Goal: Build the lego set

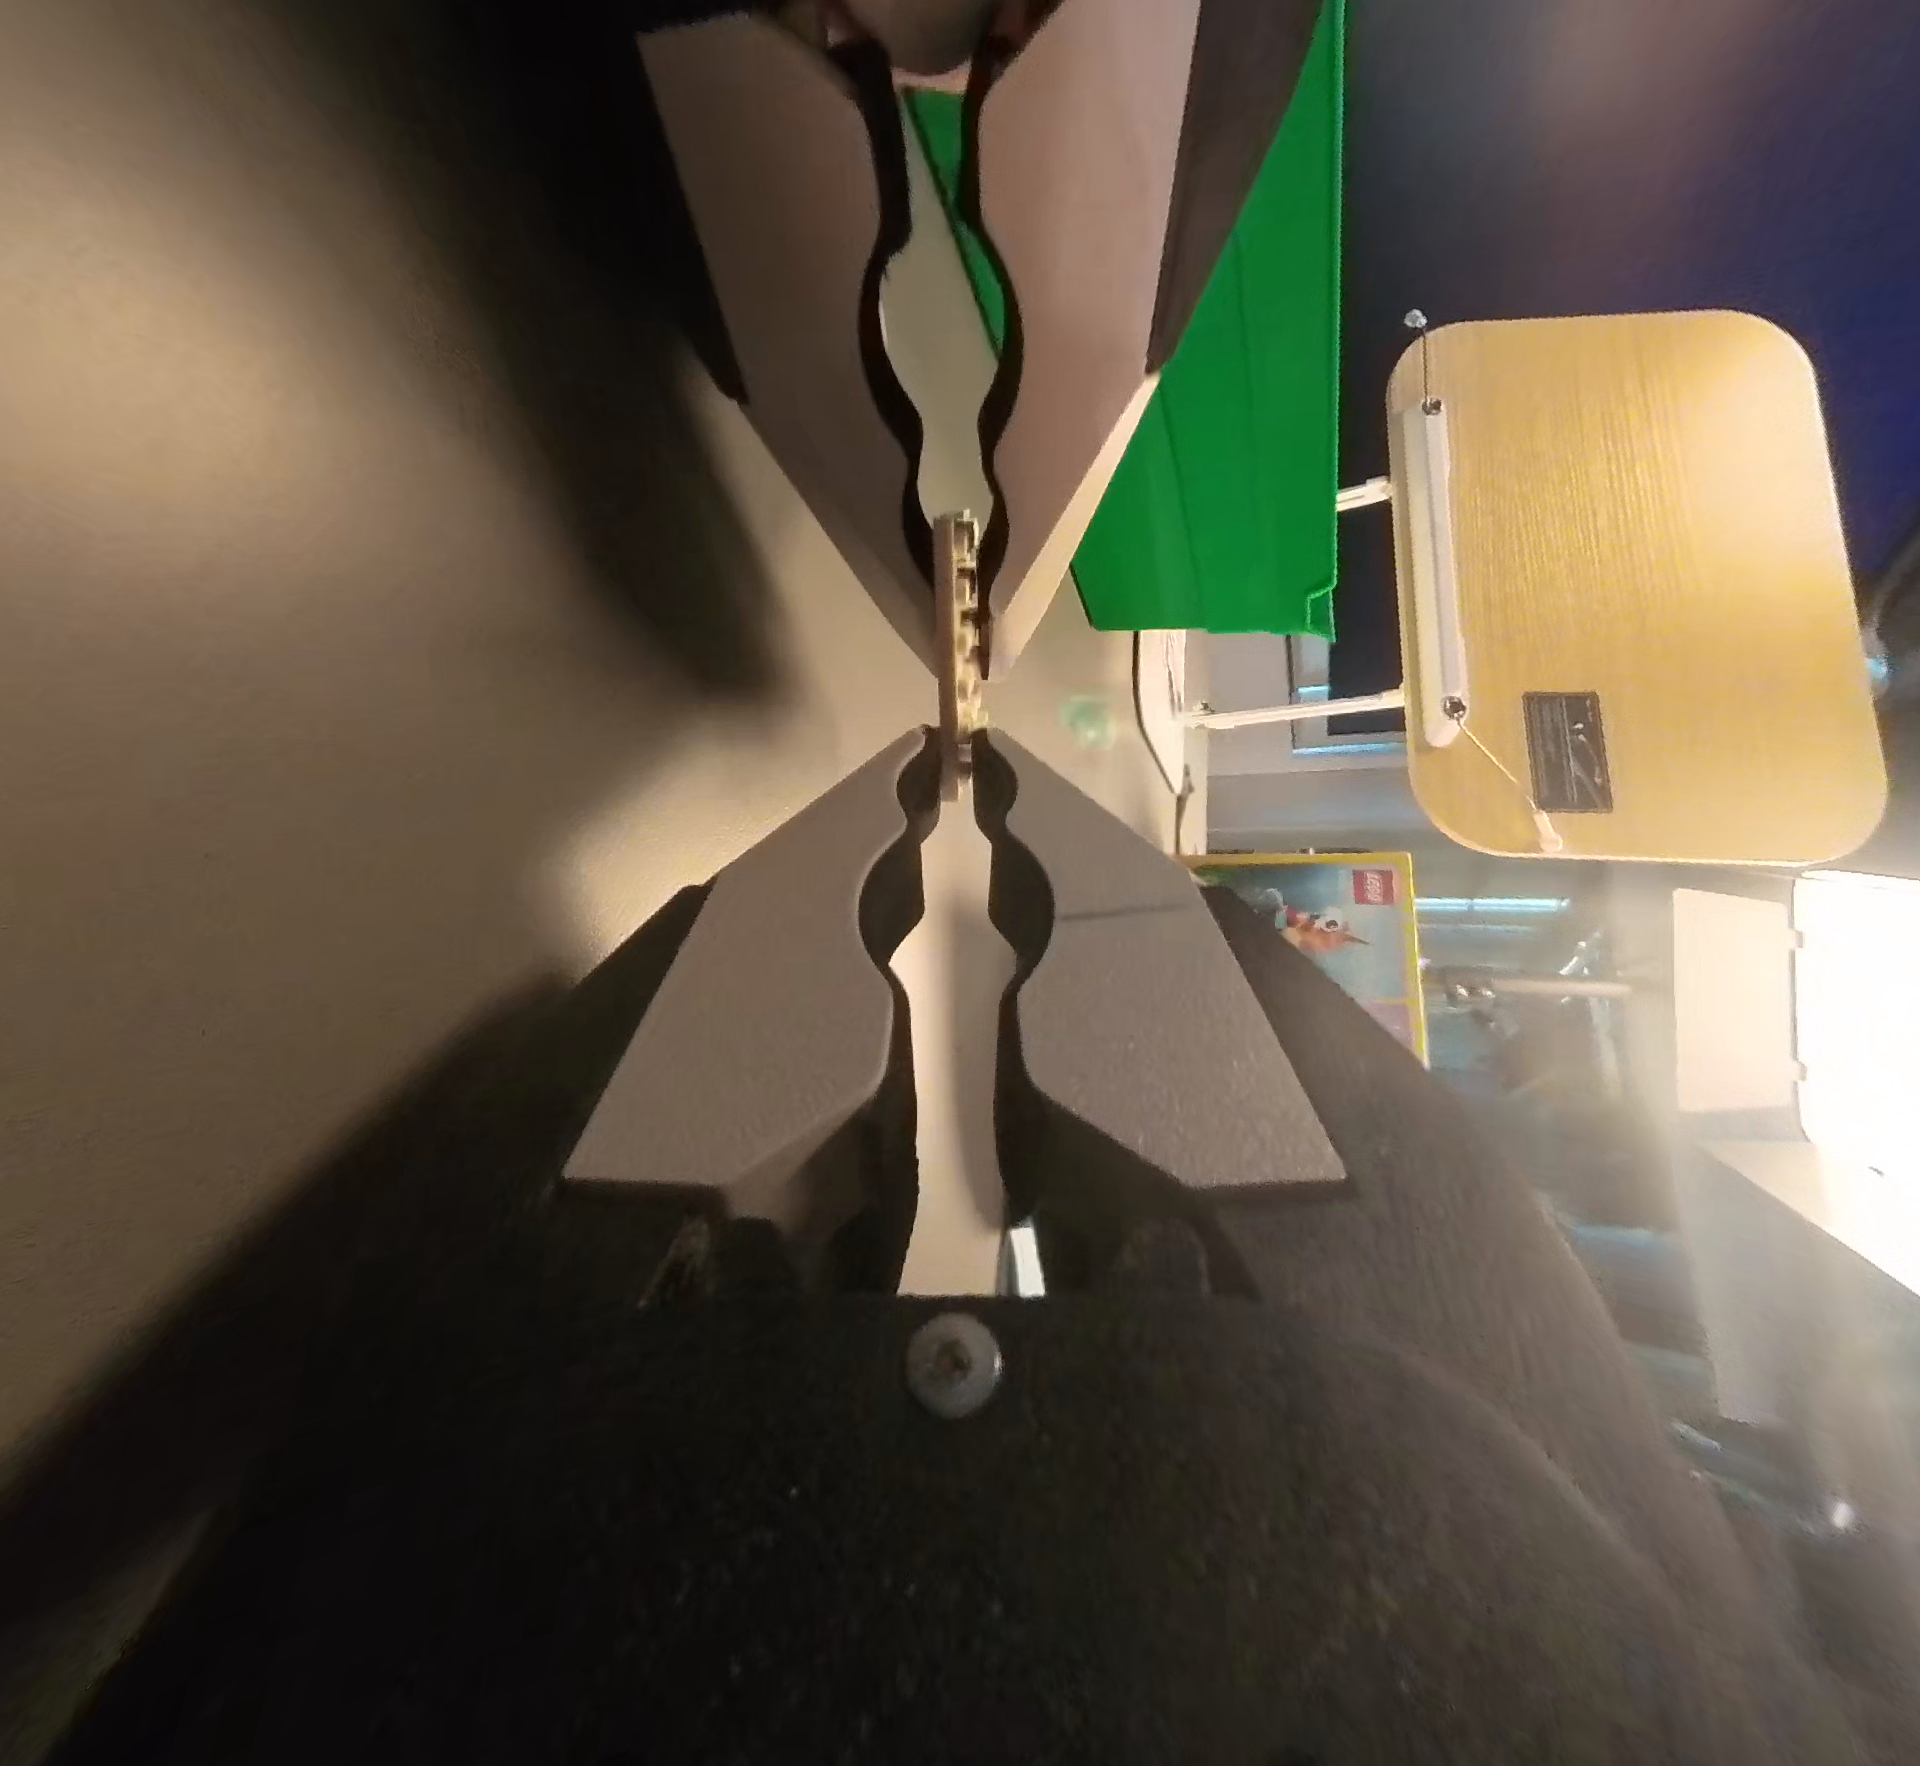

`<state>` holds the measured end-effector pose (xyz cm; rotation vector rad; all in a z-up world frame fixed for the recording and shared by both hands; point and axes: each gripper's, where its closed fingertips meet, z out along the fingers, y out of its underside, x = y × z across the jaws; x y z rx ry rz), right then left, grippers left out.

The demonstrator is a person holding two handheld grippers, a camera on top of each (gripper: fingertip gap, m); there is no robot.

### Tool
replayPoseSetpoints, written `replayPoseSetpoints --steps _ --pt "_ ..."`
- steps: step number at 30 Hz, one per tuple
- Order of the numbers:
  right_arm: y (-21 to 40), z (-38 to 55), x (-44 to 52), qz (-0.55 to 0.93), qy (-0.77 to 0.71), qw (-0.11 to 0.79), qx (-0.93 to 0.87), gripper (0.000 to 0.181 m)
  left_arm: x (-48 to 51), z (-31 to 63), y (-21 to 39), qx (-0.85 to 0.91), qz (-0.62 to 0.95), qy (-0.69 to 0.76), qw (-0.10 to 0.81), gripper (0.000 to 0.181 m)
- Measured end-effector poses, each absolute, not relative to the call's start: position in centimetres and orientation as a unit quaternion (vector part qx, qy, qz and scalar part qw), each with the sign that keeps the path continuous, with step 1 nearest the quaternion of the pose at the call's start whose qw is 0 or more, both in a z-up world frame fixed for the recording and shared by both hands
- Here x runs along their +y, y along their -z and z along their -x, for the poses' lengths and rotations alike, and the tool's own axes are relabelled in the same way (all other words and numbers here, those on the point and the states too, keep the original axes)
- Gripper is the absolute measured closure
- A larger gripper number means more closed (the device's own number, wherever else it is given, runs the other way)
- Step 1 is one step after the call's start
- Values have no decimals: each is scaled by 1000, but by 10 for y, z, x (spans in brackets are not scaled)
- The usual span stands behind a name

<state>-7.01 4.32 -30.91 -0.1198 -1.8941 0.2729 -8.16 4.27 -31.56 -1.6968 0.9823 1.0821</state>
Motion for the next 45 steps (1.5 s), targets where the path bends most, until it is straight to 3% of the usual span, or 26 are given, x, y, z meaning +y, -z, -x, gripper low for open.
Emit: replayPoseSetpoints --steps 9,16,20,31,35,45 --pt "306 68 53 105 -234 512 -820 163 44 79 316 407 670 -442 435 177" --pt "301 68 67 240 -467 252 -813 160 43 69 320 432 663 -423 442 177" --pt "303 90 74 301 -490 175 -799 160 43 67 319 434 660 -421 446 177" --pt "332 114 47 243 -432 82 -865 155 44 69 318 433 659 -427 442 177" --pt "330 94 41 206 -446 21 -871 171 44 66 319 439 657 -421 446 177" --pt "328 111 37 195 -448 51 -871 151 45 65 318 441 653 -423 447 177"
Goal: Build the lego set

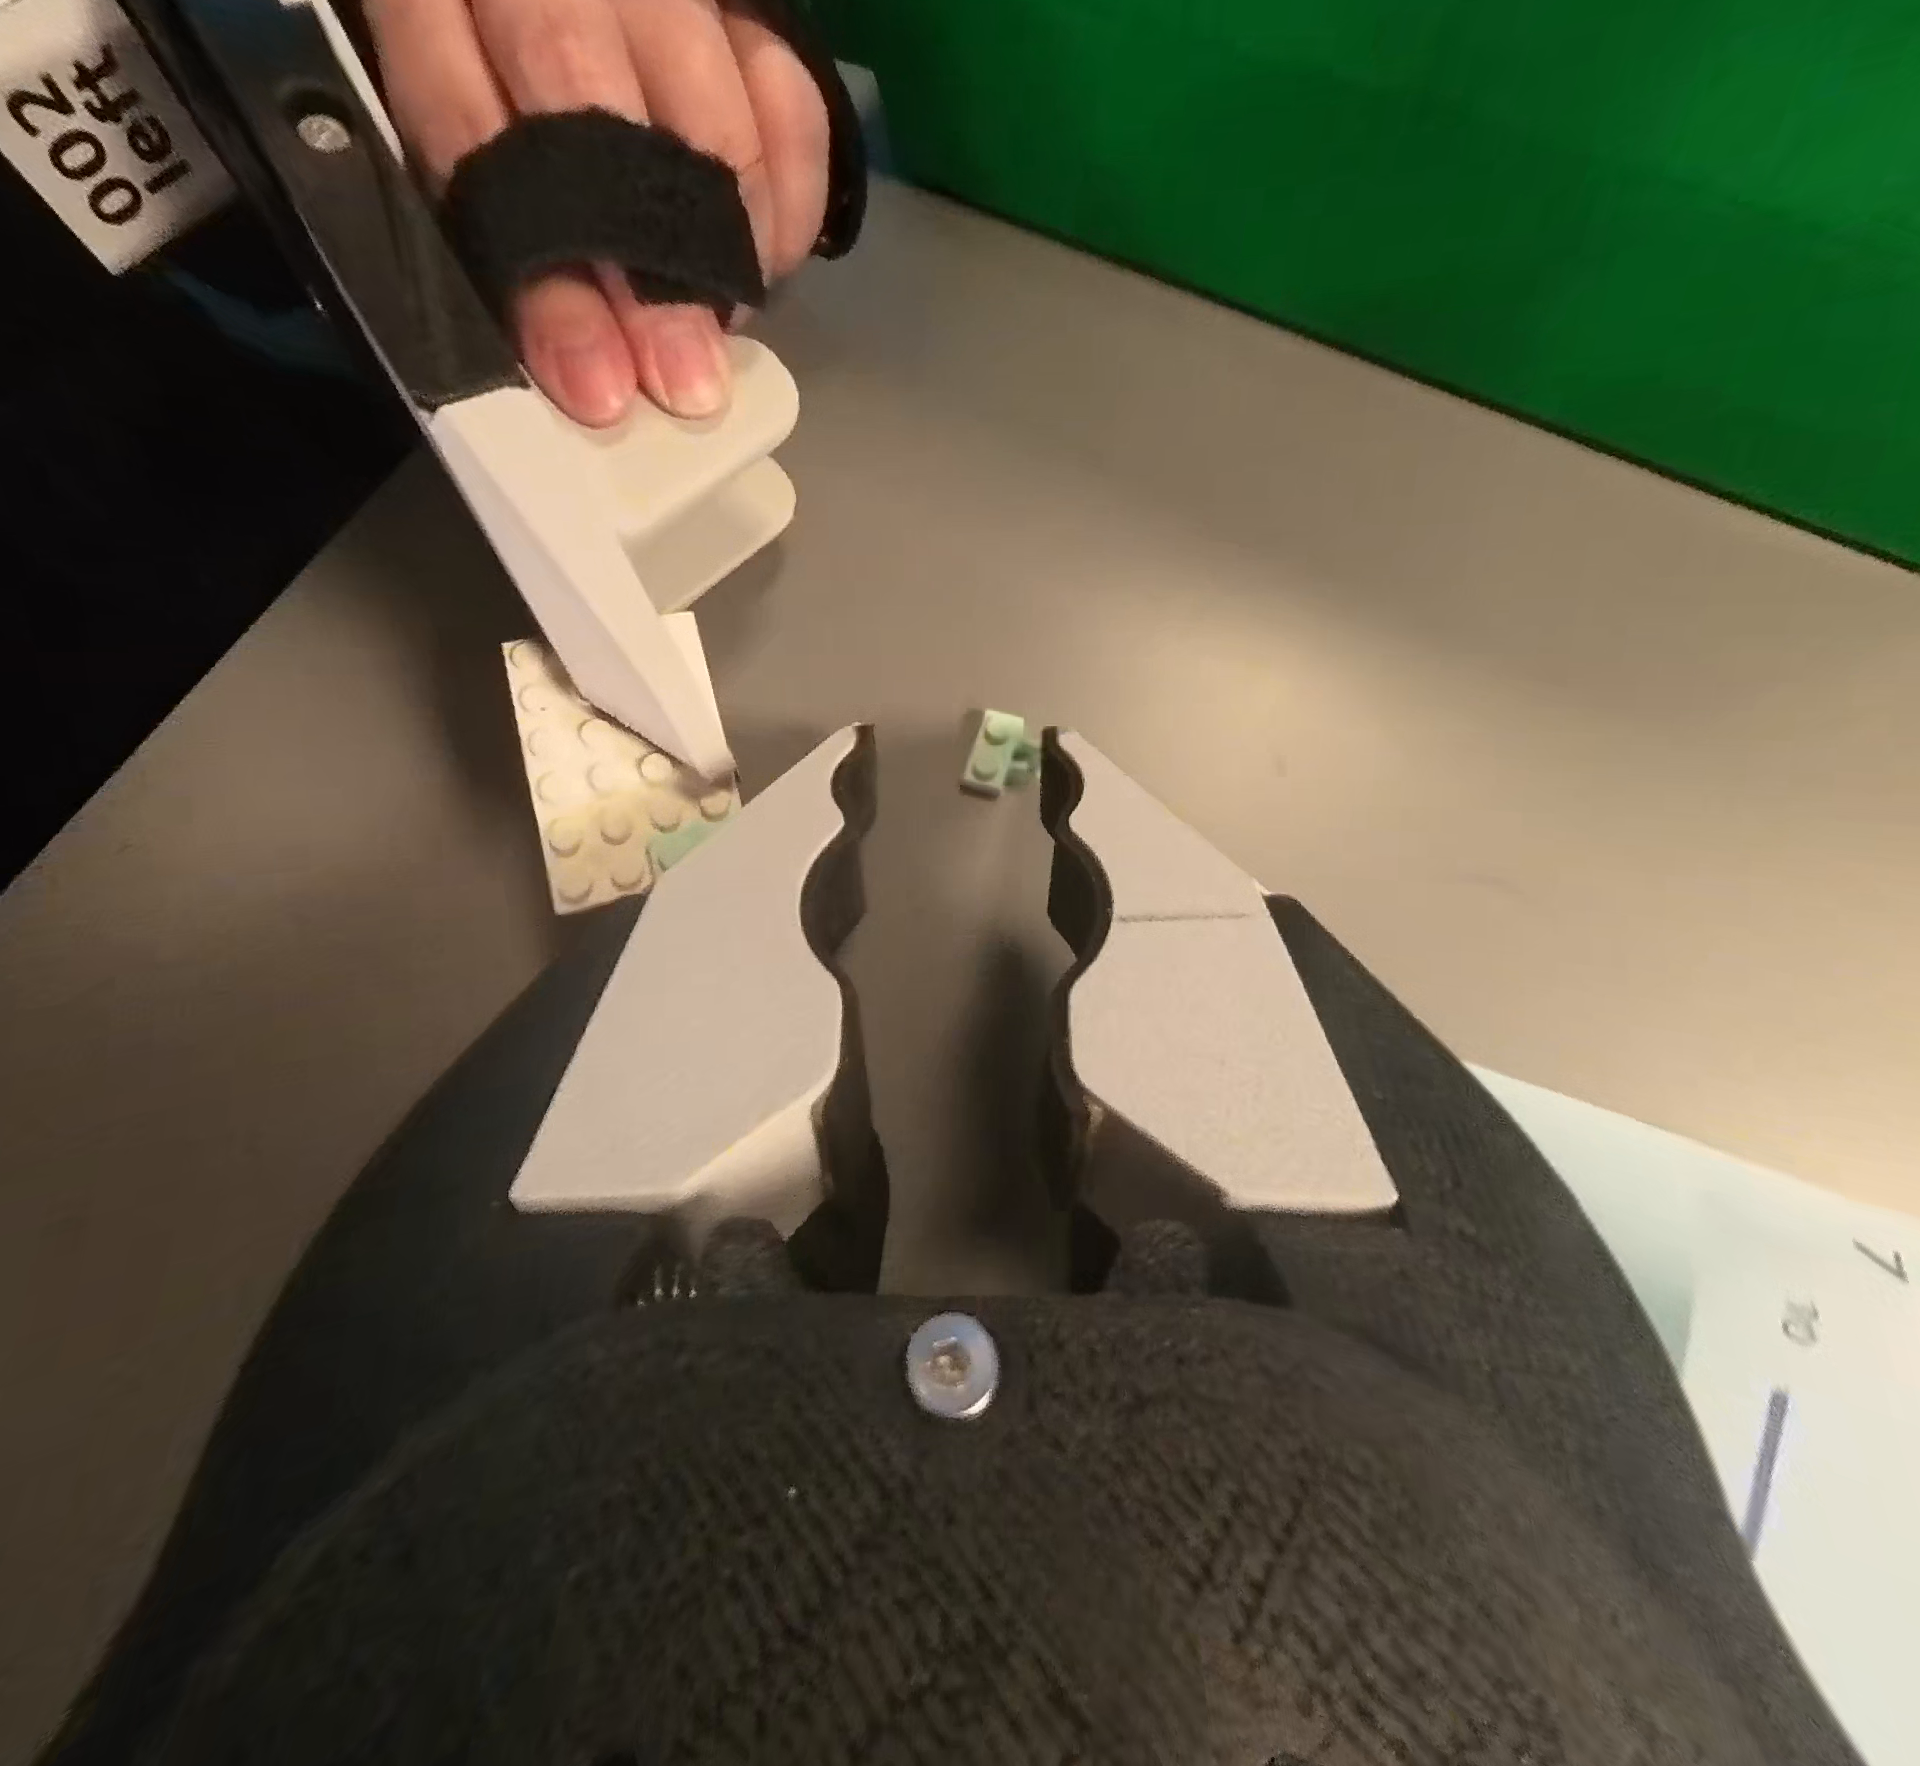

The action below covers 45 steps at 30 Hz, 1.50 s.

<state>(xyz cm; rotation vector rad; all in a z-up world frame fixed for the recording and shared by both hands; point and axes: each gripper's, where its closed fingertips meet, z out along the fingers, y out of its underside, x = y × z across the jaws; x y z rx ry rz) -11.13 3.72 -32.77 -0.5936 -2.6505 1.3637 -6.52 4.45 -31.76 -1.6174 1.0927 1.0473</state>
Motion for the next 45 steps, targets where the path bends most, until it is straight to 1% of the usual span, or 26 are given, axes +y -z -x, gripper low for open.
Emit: replayPoseSetpoints --steps 6,8,10,13,18,24,25,26,29,32,35,37,39,42,45 --pt "331 108 37 193 -442 13 -876 152 44 64 316 443 649 -425 449 177" --pt "333 101 40 185 -437 2 -880 161 44 64 316 443 648 -425 451 177" --pt "331 100 42 181 -442 14 -878 163 44 64 316 443 648 -424 452 177" --pt "327 105 44 176 -448 46 -876 158 44 64 316 443 649 -423 451 177" --pt "327 109 38 166 -445 54 -878 158 44 64 316 444 649 -423 450 177" --pt "333 111 30 150 -426 56 -890 152 45 64 317 445 651 -422 448 177" --pt "334 112 30 151 -424 54 -892 154 45 64 317 445 651 -422 447 177" --pt "333 112 29 151 -424 50 -892 162 45 64 317 444 651 -422 447 177" --pt "333 111 34 159 -410 54 -897 163 45 65 317 443 652 -423 447 177" --pt "322 106 51 160 -373 112 -907 166 45 65 317 443 652 -423 447 177" --pt "317 93 73 121 -276 207 -931 167 45 64 317 445 650 -421 449 177" --pt "320 82 87 52 -168 280 -944 166 45 63 317 446 649 -421 450 177" --pt "326 71 102 -33 -38 325 -944 166 45 63 317 447 648 -422 449 177" --pt "328 60 116 -194 145 369 -897 166 45 63 317 446 648 -424 448 177" --pt "329 51 112 -307 231 370 -846 167 46 64 318 447 648 -425 446 177"
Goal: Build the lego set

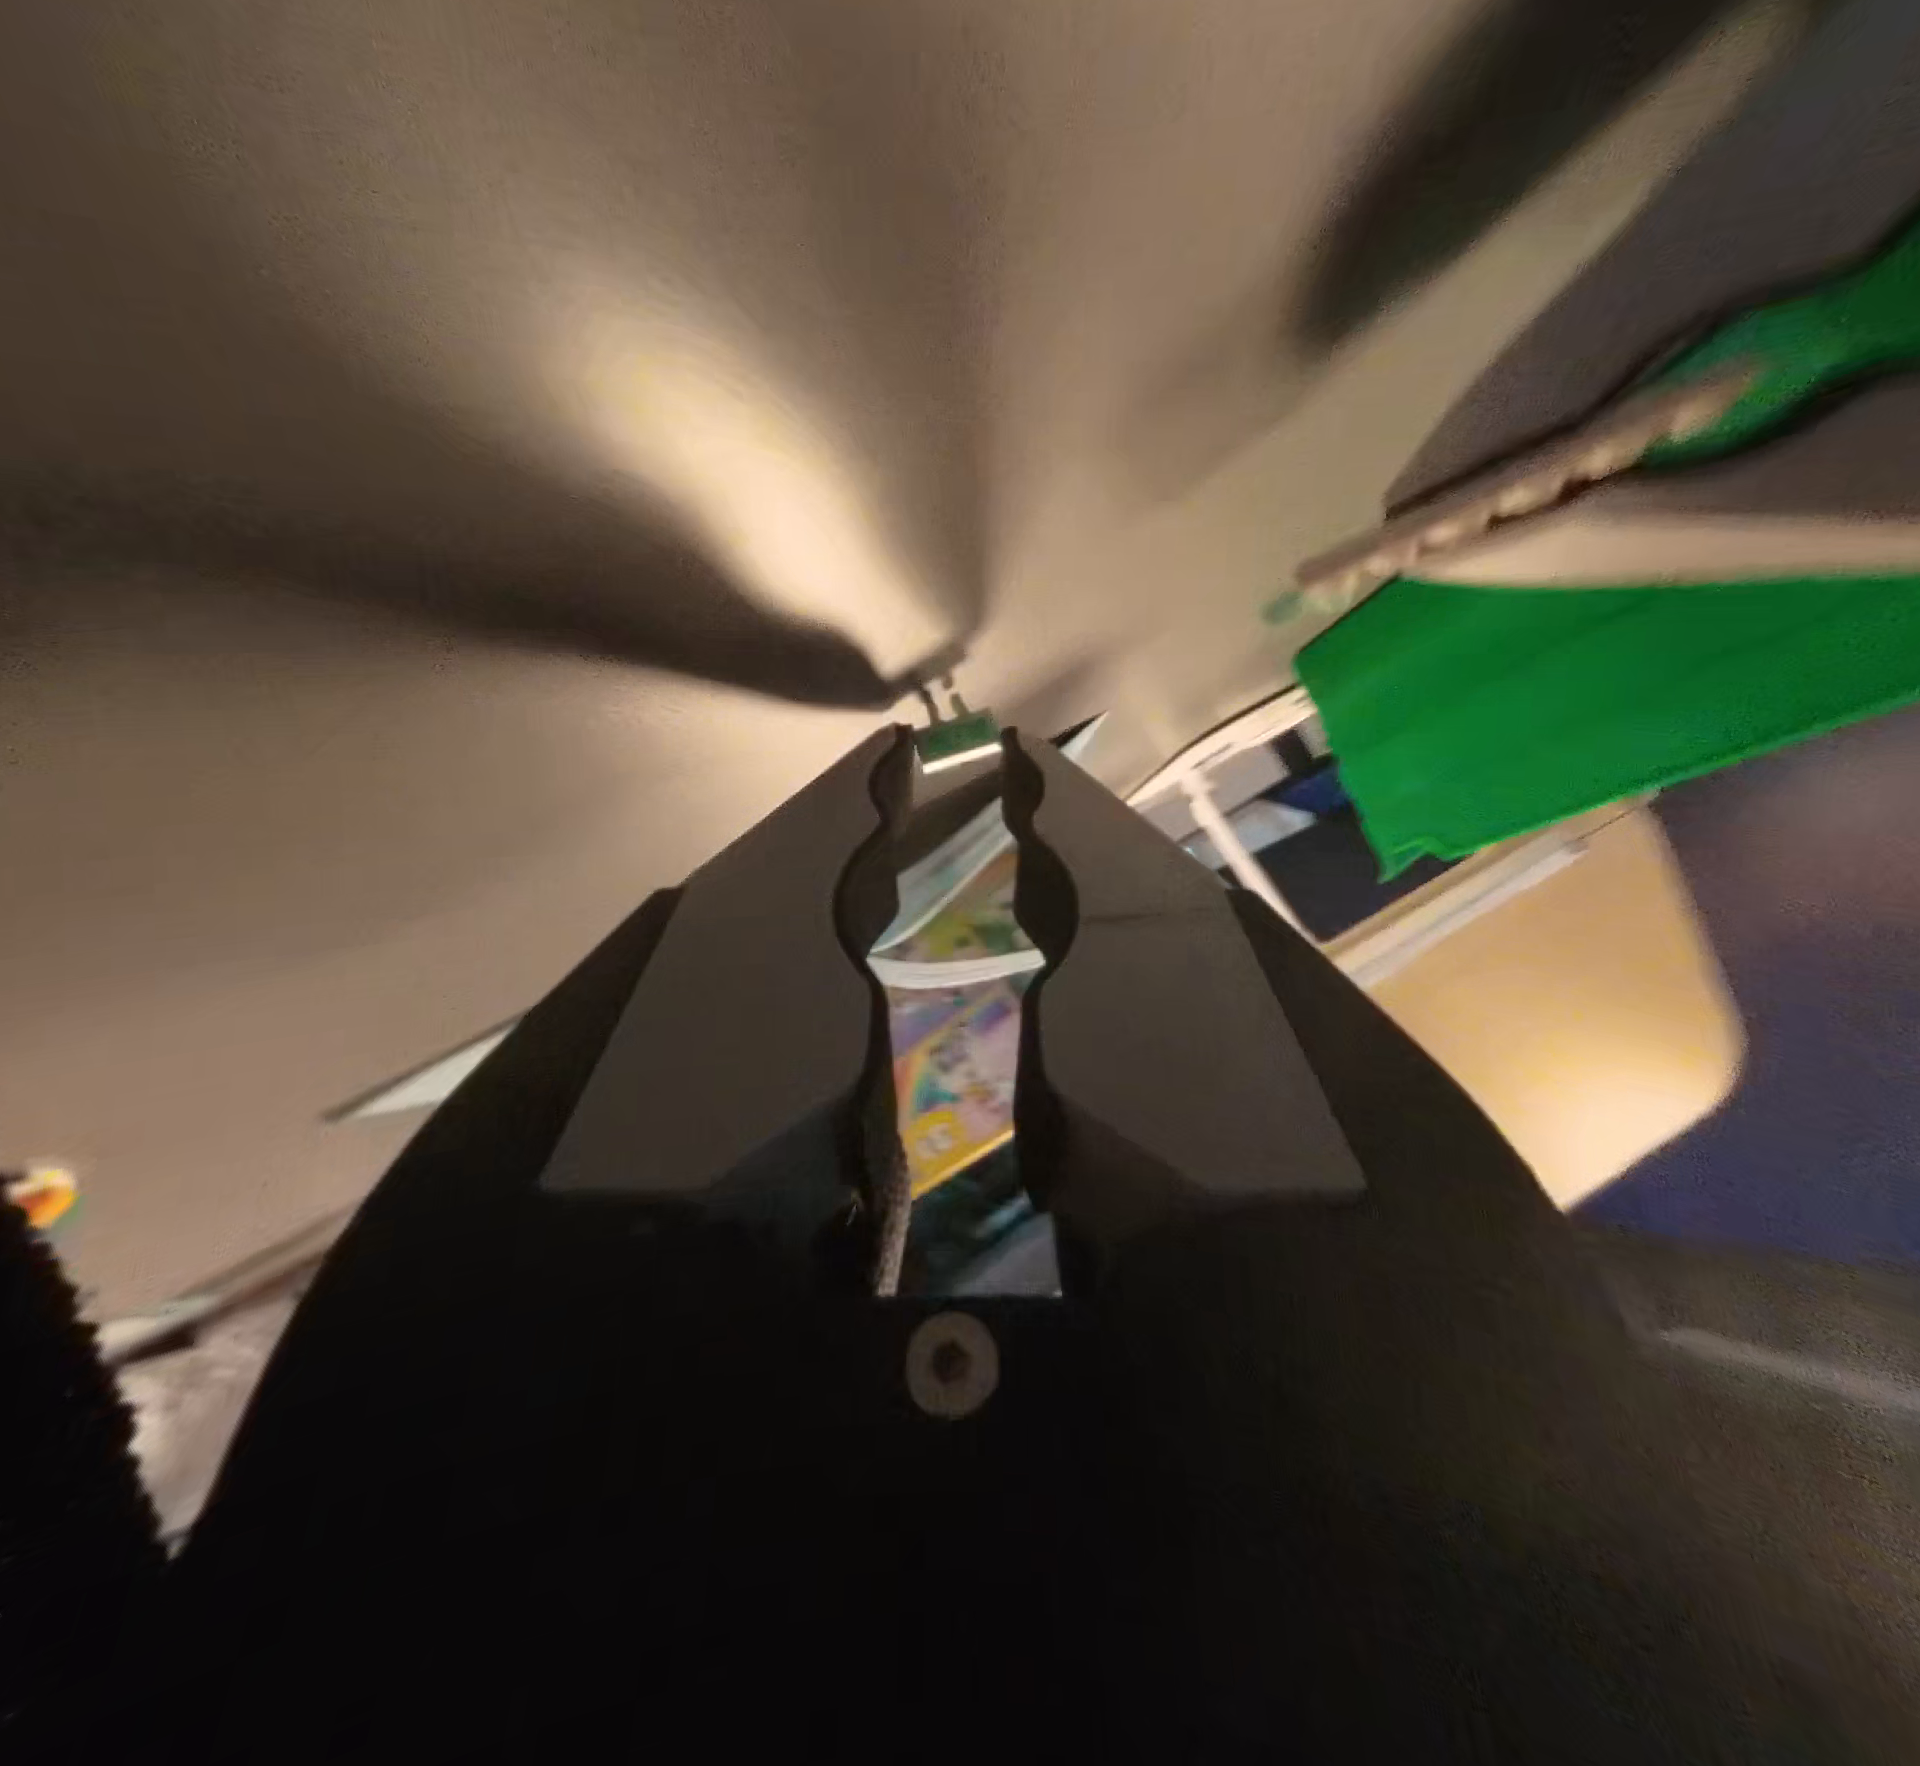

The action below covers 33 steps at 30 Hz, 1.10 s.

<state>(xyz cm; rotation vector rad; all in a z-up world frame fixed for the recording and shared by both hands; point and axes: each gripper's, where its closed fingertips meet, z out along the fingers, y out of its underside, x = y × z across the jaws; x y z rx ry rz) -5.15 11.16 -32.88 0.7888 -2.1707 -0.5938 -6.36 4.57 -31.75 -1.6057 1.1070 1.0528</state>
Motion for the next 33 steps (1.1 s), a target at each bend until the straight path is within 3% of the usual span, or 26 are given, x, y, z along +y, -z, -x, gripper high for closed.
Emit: replayPoseSetpoints --steps 8,12,15,18,23,29,33 --pt "331 40 87 -403 211 376 -807 166 46 63 319 451 648 -424 443 177" --pt "327 37 81 -368 160 375 -836 151 46 64 319 449 649 -425 443 177" --pt "323 35 81 -293 100 361 -880 143 46 64 320 449 650 -425 443 177" --pt "320 35 82 -136 -23 316 -939 150 46 64 320 449 650 -424 443 177" --pt "323 29 83 72 -222 161 -959 156 47 63 320 449 650 -423 443 177" --pt "335 20 81 165 -291 45 -941 162 47 64 321 448 652 -422 442 177" --pt "334 23 76 186 -328 44 -925 161 47 64 322 450 652 -421 442 177"
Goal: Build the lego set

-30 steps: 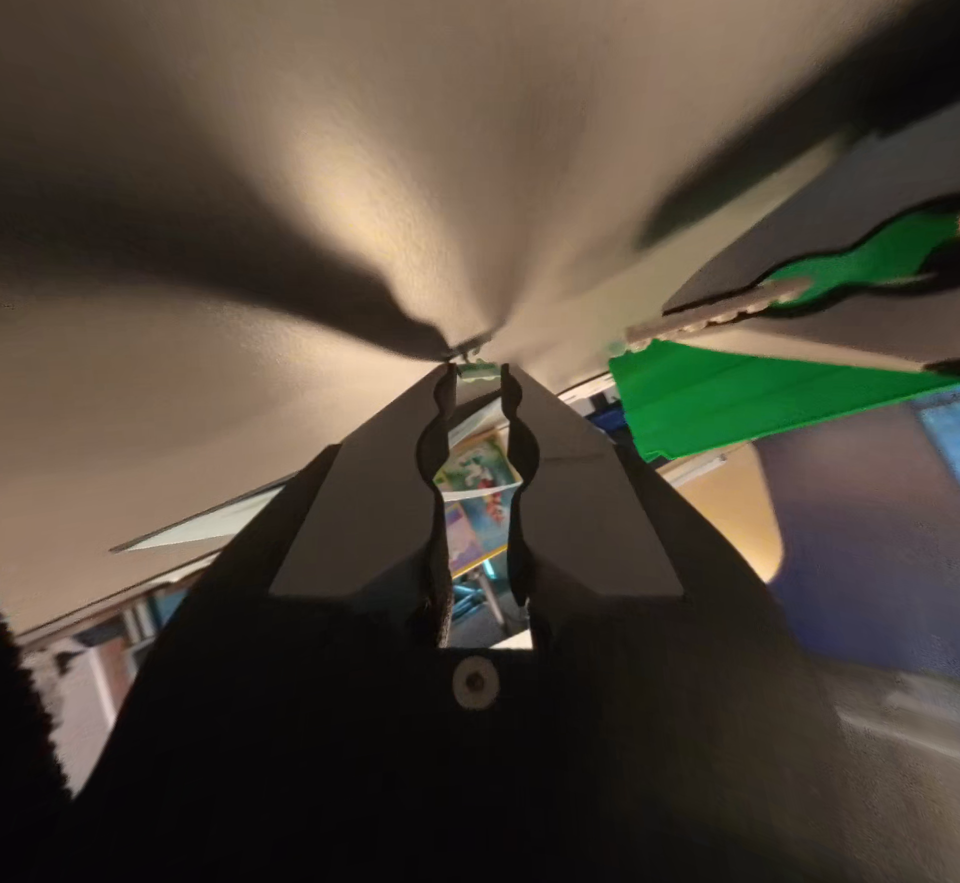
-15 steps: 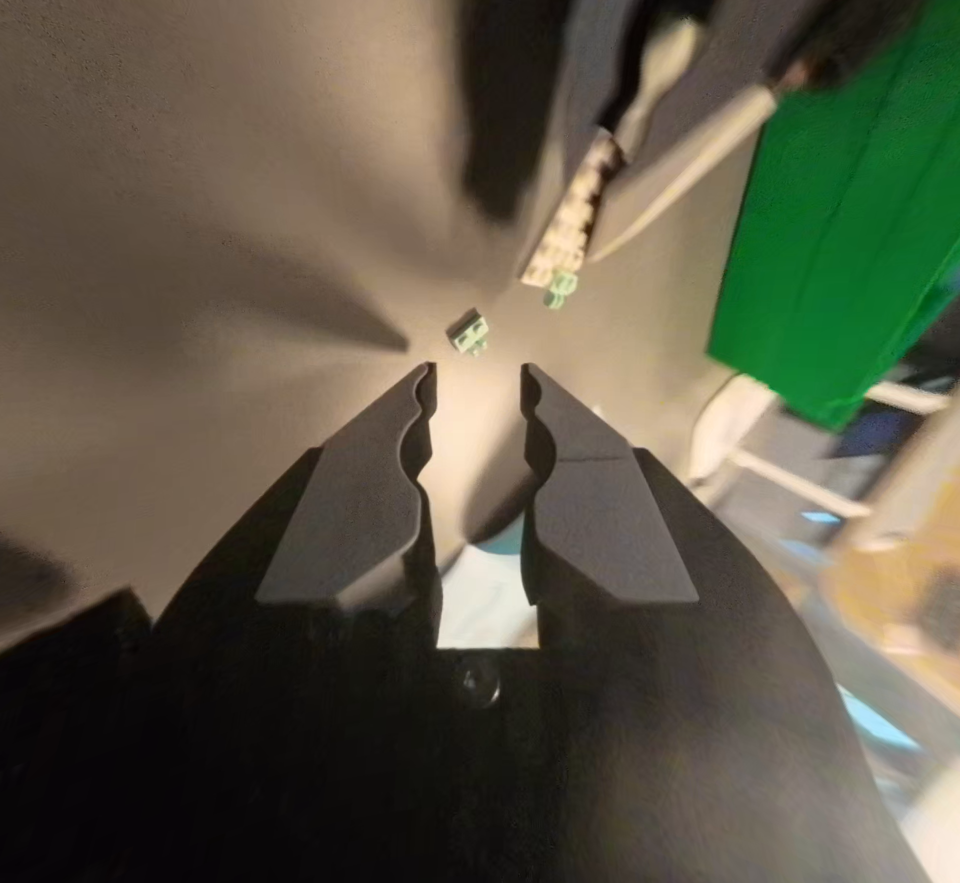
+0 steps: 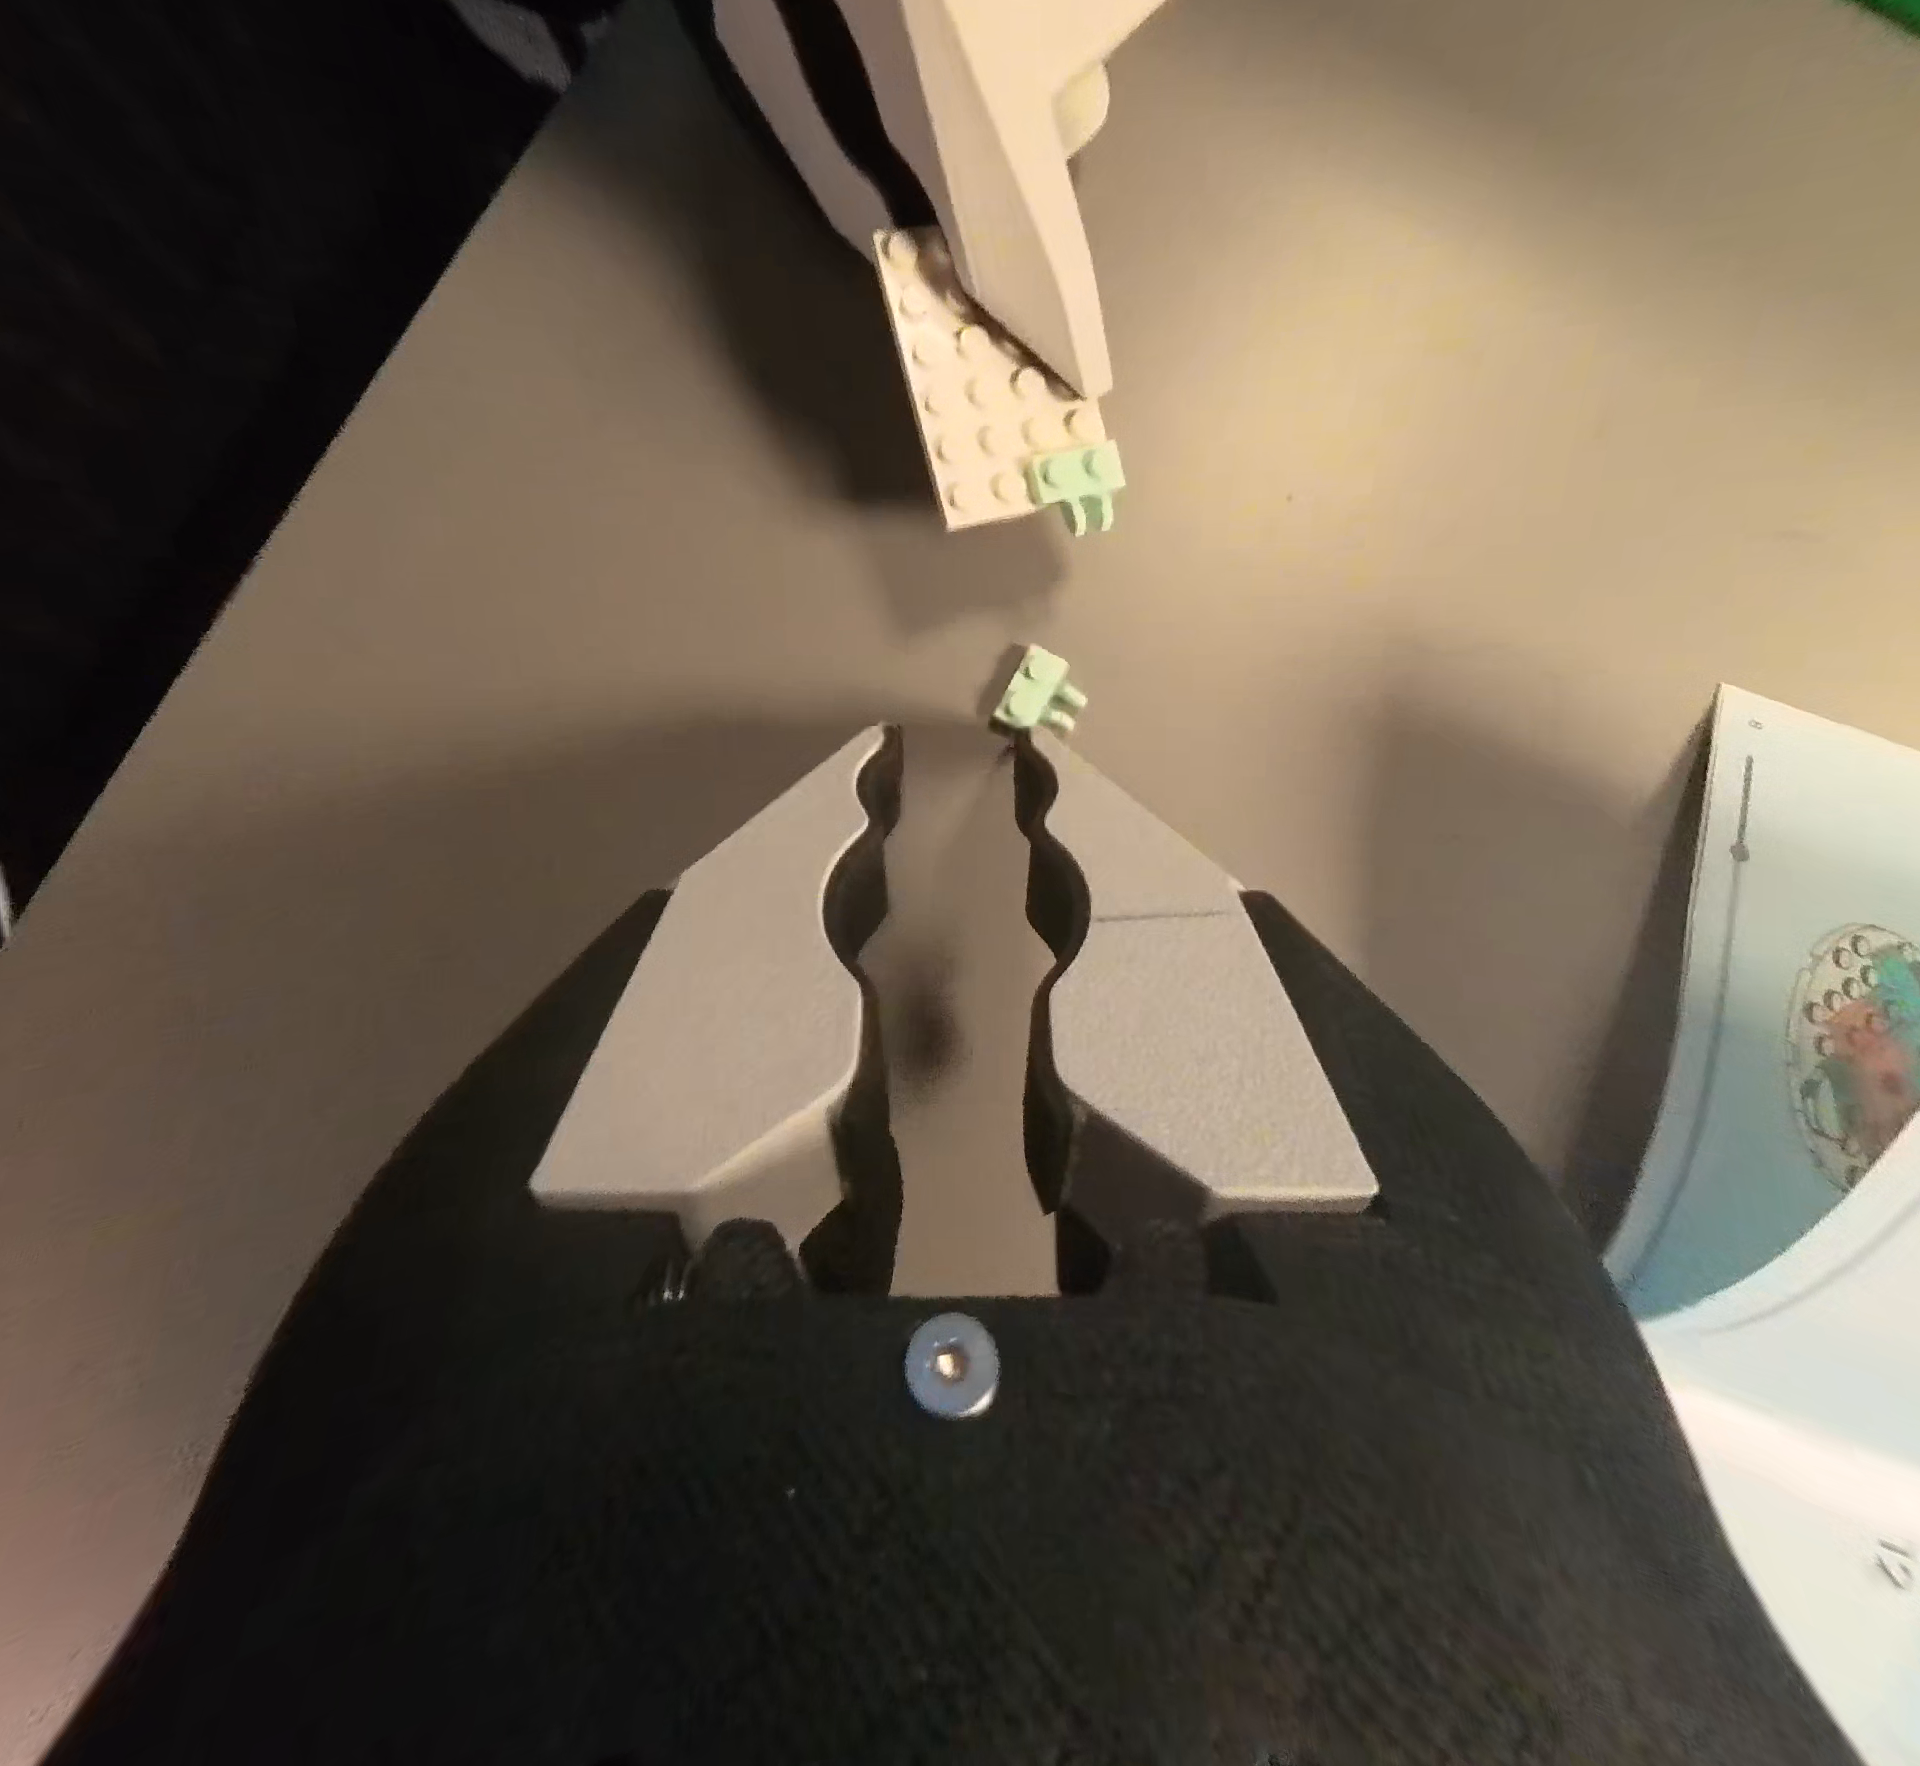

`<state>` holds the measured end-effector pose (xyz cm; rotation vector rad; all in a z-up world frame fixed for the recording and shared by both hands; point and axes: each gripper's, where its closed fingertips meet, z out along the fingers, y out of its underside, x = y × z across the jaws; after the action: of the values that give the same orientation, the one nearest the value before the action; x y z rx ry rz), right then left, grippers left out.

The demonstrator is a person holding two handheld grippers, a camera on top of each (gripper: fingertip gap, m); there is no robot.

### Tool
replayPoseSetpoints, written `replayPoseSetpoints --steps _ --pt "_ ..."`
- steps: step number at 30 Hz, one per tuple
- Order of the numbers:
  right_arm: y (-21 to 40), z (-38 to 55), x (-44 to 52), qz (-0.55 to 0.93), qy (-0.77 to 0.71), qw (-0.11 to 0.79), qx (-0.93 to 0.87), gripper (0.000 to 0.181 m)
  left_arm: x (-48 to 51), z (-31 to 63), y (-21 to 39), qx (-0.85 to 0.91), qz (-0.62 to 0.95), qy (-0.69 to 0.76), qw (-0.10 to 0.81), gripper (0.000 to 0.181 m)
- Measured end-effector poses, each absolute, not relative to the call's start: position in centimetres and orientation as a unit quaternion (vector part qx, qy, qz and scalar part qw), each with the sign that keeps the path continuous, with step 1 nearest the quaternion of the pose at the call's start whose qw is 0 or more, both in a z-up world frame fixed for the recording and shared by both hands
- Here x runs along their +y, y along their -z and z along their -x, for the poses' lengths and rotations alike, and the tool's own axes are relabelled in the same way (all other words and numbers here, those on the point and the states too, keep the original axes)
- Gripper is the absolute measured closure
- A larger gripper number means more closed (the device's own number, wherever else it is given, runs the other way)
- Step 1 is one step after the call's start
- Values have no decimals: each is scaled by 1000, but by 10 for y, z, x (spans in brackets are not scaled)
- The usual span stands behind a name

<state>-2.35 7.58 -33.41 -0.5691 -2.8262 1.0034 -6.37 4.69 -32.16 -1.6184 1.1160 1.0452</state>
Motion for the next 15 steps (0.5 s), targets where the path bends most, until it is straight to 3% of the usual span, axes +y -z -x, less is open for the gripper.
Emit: replayPoseSetpoints --steps 7,12,15 --pt "321 41 73 200 -407 60 -889 155 47 64 322 449 653 -421 442 177" --pt "331 38 66 180 -421 17 -889 145 47 64 322 449 654 -420 441 177" --pt "333 39 69 186 -414 9 -891 149 47 65 322 448 655 -420 440 177"
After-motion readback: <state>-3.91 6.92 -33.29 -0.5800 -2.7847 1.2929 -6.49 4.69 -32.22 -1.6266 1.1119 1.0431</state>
